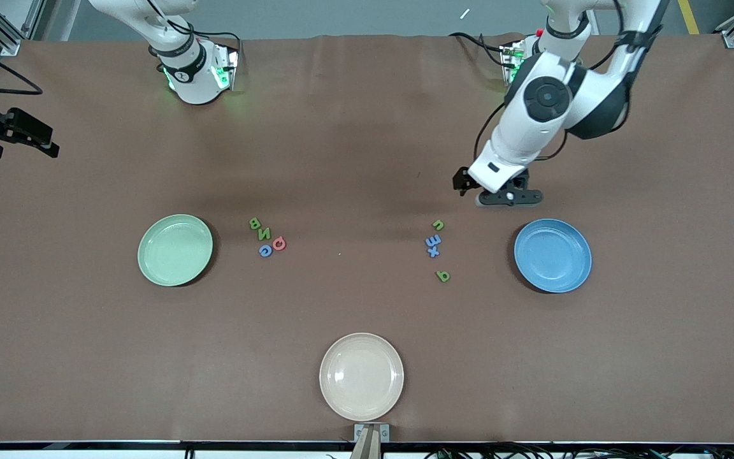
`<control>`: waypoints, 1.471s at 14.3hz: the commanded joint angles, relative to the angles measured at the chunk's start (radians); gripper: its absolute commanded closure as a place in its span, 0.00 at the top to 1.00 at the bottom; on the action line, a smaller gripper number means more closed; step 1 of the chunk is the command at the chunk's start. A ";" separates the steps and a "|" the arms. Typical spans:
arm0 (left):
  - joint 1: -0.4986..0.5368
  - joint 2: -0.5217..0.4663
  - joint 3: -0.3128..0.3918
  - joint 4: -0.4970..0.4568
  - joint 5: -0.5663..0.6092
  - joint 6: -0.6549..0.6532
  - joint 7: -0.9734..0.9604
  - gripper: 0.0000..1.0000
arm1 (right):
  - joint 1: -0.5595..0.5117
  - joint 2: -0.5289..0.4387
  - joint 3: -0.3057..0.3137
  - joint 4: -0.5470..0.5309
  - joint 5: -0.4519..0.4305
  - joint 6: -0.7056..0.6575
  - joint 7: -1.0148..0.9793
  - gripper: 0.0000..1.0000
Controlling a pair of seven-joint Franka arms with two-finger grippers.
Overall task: Sort upper and lower case letters into plates
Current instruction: 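Move the left gripper to the green u while the right gripper reaches the blue c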
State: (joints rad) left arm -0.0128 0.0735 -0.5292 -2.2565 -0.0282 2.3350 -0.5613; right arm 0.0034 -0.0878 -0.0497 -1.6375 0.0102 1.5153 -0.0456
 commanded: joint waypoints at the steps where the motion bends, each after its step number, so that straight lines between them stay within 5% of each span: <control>1: -0.002 0.084 -0.024 -0.017 -0.001 0.102 -0.049 1.00 | 0.000 -0.026 0.001 -0.025 0.010 0.008 -0.007 1.00; 7: -0.039 0.296 -0.015 0.021 0.123 0.251 -0.122 1.00 | -0.003 0.006 0.002 0.007 0.010 0.005 -0.003 1.00; 11: -0.039 0.448 -0.015 0.135 0.380 0.251 -0.375 1.00 | -0.016 0.190 -0.002 0.068 0.008 0.019 -0.005 1.00; 14: -0.042 0.500 -0.015 0.178 0.461 0.250 -0.452 0.98 | -0.020 0.252 -0.004 0.082 -0.012 0.023 -0.007 1.00; 21: -0.065 0.523 -0.014 0.180 0.472 0.248 -0.476 0.68 | 0.045 0.344 0.002 0.036 0.017 0.198 0.186 1.00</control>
State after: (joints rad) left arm -0.0646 0.5840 -0.5461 -2.0913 0.4154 2.5891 -1.0056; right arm 0.0113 0.2217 -0.0508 -1.5940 0.0185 1.6686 0.0511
